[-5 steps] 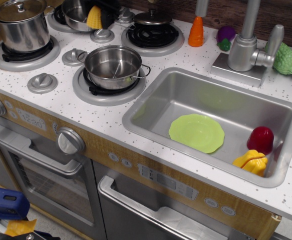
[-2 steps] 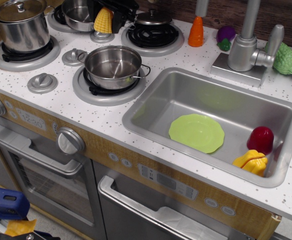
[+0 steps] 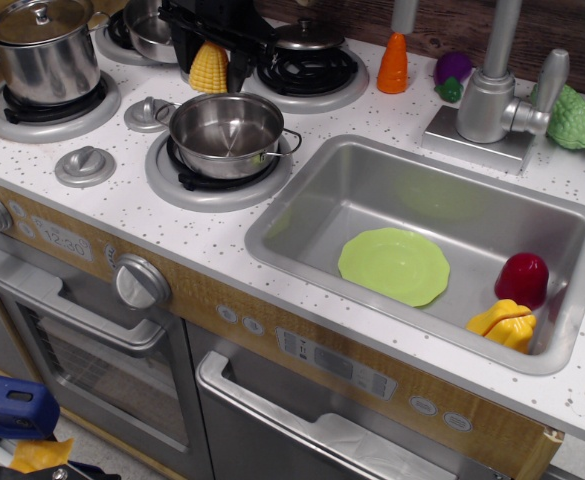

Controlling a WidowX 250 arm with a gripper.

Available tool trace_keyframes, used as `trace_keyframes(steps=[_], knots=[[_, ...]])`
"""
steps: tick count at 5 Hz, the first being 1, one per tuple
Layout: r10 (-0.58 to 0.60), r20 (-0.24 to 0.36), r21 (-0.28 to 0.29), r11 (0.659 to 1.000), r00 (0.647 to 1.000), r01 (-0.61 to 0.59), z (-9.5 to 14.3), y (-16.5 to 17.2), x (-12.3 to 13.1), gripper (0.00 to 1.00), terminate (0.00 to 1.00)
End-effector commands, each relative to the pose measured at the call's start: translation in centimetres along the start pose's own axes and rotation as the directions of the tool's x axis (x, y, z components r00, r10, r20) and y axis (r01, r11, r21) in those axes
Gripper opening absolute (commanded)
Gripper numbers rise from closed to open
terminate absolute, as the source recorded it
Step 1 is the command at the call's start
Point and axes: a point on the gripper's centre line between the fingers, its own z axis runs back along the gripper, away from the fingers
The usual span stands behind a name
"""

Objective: Put corn in pan which is on stove

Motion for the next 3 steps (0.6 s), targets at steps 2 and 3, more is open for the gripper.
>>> trace_keyframes(steps=[2, 3], knots=[[0.006, 0.091, 0.011, 1.0, 0.996, -0.007, 3.33, 0.43, 1.34, 1.0, 0.0], [0.006, 0.091, 0.011, 1.0, 0.996, -0.007, 3.33, 0.43, 1.34, 1.0, 1.0]])
